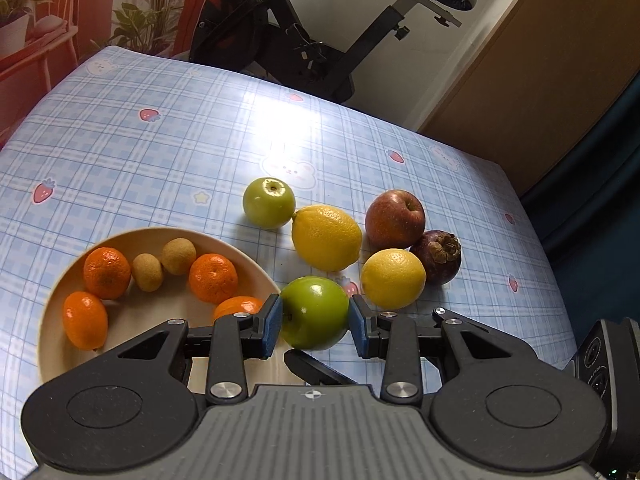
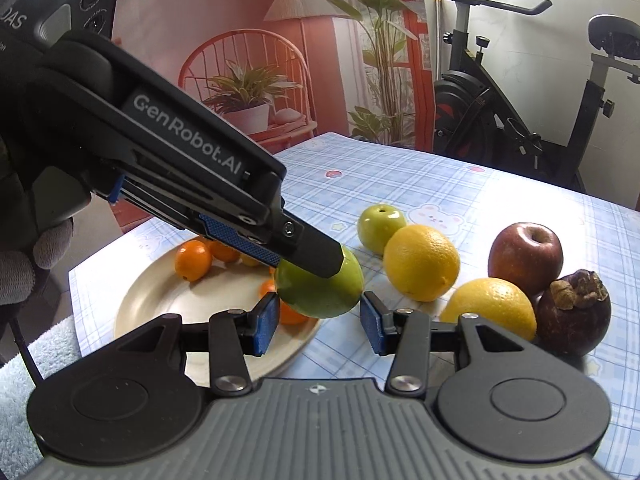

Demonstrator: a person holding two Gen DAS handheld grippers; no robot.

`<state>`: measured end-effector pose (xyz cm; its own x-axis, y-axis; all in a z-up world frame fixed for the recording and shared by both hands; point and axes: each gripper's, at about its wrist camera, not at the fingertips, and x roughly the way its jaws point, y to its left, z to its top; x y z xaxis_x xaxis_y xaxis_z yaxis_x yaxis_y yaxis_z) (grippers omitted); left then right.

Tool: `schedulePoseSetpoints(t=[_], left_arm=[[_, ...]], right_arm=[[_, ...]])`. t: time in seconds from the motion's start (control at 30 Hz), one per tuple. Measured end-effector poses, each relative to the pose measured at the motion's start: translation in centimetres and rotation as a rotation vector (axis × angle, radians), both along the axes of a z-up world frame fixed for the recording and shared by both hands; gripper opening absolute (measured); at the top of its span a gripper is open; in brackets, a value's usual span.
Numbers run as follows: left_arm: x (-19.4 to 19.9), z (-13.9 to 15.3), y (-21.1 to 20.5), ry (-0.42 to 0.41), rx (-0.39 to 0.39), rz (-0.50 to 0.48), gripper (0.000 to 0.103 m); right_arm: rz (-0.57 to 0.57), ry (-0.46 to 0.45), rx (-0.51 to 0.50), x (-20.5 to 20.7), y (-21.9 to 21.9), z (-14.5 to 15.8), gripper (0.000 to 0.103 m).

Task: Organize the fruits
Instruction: 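Carry both green apples over the plate while the right tool releases its apple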

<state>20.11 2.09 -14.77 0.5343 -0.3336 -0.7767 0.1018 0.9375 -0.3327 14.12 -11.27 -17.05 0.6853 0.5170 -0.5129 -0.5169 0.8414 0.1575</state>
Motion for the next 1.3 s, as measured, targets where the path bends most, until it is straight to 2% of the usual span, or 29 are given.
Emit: schedulePoseSetpoints(t=[0.4, 0.53, 0.93, 1.3], left_arm=[[-2.8, -0.8, 7.3, 0.065, 0.016, 0.148, 0.038], [-3.6, -1.3, 9.5, 0.092, 0.007, 0.189, 0.038], [-3.8, -2.6, 12.7, 0.100, -0.003, 0.261, 0.038], [-4.3, -2.9, 13.6, 0.080, 0.013, 0.274, 0.037]], right_arm=[[0.184, 0.092, -0.018, 1.5, 7.6, -0.7, 0.047], [0.239, 0.105, -0.056, 1.8, 9.9, -1.3, 0.047], [0.346, 0.142, -0.110, 3.1, 12.8, -2.4, 0.046], [0.377, 0.150, -0.137, 3.7, 14.3, -2.8, 0.046]])
